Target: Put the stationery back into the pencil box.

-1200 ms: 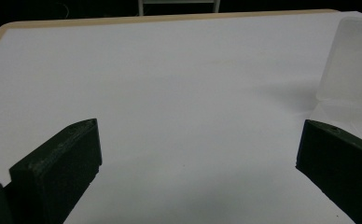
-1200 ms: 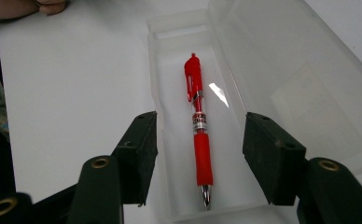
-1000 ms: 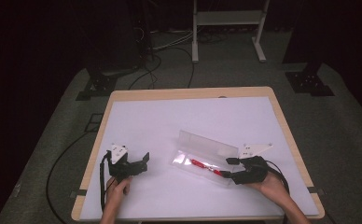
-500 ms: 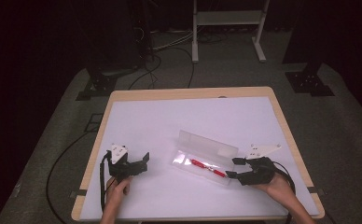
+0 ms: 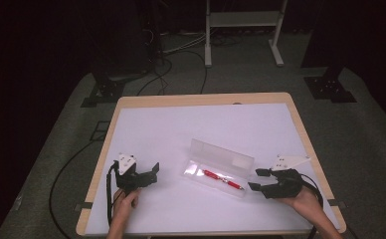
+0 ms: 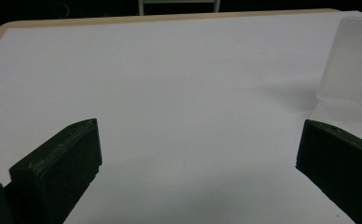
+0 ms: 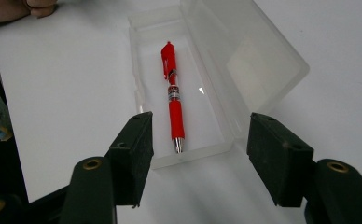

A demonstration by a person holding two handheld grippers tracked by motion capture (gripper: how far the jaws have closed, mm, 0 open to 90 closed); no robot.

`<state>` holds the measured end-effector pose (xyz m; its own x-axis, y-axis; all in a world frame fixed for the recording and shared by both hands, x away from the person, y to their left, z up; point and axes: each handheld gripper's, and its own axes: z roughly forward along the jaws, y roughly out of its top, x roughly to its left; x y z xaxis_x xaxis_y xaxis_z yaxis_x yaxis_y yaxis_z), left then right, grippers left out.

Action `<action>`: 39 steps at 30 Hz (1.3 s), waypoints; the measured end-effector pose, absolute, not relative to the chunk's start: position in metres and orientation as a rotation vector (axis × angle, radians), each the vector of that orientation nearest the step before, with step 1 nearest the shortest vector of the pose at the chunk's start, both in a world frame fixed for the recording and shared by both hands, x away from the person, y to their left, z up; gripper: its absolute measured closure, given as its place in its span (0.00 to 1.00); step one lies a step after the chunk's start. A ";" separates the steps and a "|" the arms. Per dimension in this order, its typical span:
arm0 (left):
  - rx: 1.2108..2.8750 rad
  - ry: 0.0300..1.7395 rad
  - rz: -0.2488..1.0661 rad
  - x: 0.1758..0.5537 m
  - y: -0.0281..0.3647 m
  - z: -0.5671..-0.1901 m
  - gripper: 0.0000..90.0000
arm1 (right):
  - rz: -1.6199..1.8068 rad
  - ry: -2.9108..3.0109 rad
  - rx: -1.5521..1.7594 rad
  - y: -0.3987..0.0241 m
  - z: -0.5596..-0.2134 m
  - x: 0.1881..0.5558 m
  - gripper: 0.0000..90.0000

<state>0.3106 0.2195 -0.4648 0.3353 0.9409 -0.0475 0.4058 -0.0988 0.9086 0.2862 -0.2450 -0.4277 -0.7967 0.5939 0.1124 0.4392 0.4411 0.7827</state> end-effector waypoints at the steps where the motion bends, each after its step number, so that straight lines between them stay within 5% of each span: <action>1: 1.678 1.221 0.729 0.311 0.219 -0.465 0.00 | 1.286 2.508 0.912 -0.246 -0.428 0.286 0.44; 39: 1.683 1.219 0.733 0.310 0.219 -0.465 0.00 | 1.276 2.423 1.087 -0.301 -0.450 0.261 0.40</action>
<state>0.3100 0.2189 -0.4647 0.3371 0.9405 -0.0419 0.4041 -0.1044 0.9087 0.2608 -0.3014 -0.4495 -0.7113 0.6852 0.1569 0.5168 0.3585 0.7774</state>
